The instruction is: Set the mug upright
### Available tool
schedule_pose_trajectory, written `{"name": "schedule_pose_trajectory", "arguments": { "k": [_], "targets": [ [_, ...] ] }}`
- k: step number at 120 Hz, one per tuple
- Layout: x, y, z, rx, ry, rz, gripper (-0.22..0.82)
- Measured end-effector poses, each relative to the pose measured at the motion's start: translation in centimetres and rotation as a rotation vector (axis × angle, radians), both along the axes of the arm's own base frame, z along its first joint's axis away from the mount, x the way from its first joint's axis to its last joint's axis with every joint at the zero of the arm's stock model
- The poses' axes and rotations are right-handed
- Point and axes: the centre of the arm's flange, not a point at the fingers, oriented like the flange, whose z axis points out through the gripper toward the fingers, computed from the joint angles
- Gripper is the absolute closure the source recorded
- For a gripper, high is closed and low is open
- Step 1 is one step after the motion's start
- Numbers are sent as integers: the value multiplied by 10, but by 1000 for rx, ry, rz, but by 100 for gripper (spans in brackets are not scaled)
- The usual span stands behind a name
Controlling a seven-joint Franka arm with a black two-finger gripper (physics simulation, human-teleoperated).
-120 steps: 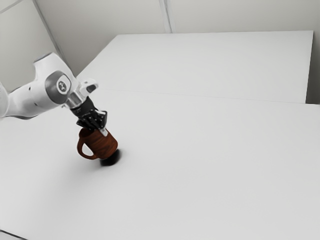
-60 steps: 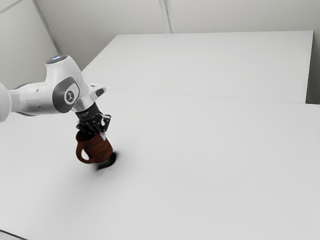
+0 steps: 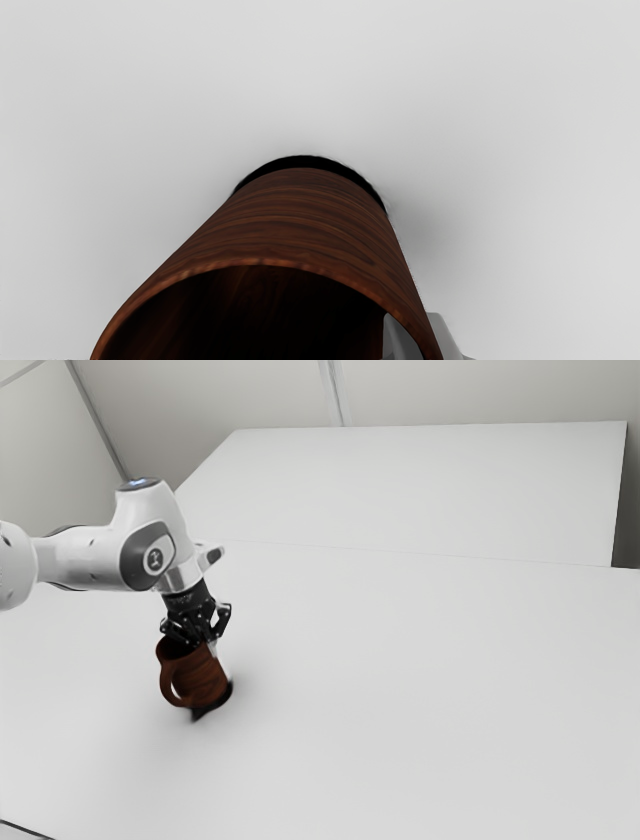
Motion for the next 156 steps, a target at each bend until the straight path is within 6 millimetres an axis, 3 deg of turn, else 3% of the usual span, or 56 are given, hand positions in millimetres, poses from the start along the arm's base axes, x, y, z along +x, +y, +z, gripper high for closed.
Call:
{"name": "schedule_pose_trajectory", "arguments": {
  "k": [33,61,79,100,113,132,156],
  "targets": [
    [7,-1,-11,69,52,31,78],
    [13,-24,-14,67,52,39,78],
    [13,-24,-19,48,58,77,78],
    [19,-20,-9,41,40,97,40],
    [21,-23,-7,40,36,94,24],
    [22,-25,1,36,30,91,12],
    [27,-23,29,31,18,87,4]
  ]
}}
